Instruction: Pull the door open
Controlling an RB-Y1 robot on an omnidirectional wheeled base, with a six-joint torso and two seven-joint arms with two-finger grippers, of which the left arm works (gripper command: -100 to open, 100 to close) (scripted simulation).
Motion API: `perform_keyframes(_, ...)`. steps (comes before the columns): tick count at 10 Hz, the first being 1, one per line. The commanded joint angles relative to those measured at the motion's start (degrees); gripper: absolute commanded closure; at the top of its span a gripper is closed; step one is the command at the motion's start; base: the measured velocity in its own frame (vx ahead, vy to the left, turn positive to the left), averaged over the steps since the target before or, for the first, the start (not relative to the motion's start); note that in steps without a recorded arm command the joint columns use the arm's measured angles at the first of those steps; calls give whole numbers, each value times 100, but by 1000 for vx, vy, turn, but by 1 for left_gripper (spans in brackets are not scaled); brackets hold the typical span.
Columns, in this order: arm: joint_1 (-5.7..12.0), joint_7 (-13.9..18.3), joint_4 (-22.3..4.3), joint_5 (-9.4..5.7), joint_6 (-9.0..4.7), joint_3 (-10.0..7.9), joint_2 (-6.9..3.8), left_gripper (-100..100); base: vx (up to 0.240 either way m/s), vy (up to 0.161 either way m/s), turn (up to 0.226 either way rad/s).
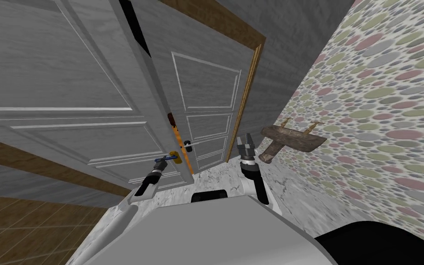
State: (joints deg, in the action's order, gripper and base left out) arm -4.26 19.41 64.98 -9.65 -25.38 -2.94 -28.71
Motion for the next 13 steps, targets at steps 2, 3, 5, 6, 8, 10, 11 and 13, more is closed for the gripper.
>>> perform_keyframes(2, -100, 173, 144, 2, -144, 242, -93, 100, -198, 83, -152)
perform_keyframes(3, -73, 142, 29, -5, -153, 162, -102, 100, -86, 44, -23)
perform_keyframes(5, -224, 279, 105, 0, -309, 299, -235, 100, -164, 41, -106)
perform_keyframes(6, -287, 337, 144, 0, -376, 352, -299, 100, -192, 44, -107)
perform_keyframes(8, -426, 467, 229, 1, -525, 469, -440, 100, -190, 83, -131)
perform_keyframes(10, -528, 562, 291, 2, -634, 555, -543, 100, -206, 60, -111)
perform_keyframes(11, -616, 644, 345, 2, -728, 630, -632, 100, -186, 73, -113)
perform_keyframes(13, -642, 663, 332, -11, -737, 603, -686, 100, -156, 82, -66)
